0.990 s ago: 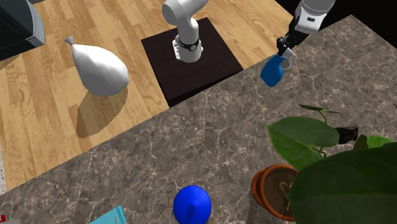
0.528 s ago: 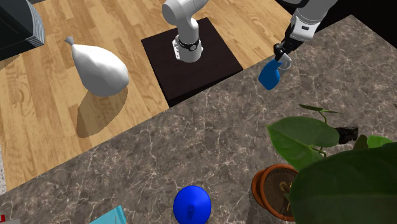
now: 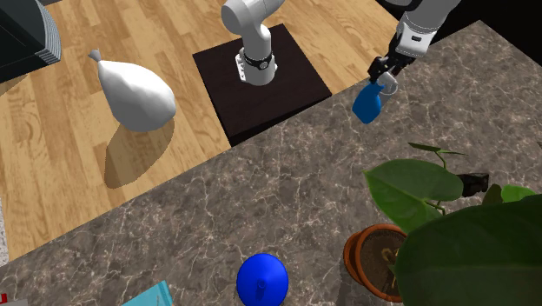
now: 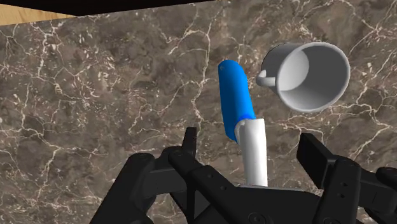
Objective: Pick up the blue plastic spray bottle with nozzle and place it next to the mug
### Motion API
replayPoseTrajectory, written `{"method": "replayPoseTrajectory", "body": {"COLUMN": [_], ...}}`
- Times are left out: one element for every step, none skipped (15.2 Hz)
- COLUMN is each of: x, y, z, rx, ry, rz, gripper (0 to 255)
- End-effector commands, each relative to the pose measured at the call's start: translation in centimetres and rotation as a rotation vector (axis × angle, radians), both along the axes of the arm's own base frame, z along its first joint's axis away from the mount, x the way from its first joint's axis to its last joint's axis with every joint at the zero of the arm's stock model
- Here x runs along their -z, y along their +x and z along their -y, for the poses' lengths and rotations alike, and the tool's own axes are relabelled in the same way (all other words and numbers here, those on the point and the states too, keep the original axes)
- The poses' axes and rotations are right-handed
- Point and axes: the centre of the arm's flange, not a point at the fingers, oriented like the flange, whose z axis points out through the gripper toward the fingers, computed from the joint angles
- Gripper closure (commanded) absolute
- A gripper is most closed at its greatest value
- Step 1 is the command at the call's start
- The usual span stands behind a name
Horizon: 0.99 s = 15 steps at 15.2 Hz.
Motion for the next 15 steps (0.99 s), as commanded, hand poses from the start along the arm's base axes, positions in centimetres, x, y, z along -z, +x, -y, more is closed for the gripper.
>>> {"method": "replayPoseTrajectory", "body": {"x": [0.0,0.0,0.0,-1.3,-2.6,-4.0,-5.0,-5.0,-5.0,-5.0,-5.0,-5.0,-5.0,-5.0,-5.0], "y": [0.0,0.0,0.0,0.0,0.0,0.0,0.0,0.0,0.0,0.0,0.0,0.0,0.0,0.0,0.0], "z": [0.0,0.0,0.0,0.0,0.0,0.0,0.0,0.0,0.0,0.0,0.0,0.0,0.0,0.0,0.0], "rx": [0.0,0.0,0.0,0.0,0.0,0.0,0.0,0.0,0.0,0.0,0.0,0.0,0.0,0.0,0.0], "ry": [0.0,0.0,0.0,0.0,0.0,0.0,0.0,0.0,0.0,0.0,0.0,0.0,0.0,0.0,0.0], "rz": [0.0,0.0,0.0,0.0,0.0,0.0,0.0,0.0,0.0,0.0,0.0,0.0,0.0,0.0,0.0], "gripper": [0,0,0,0,0,0,0,0,0,0,0,0,0,0,0]}}
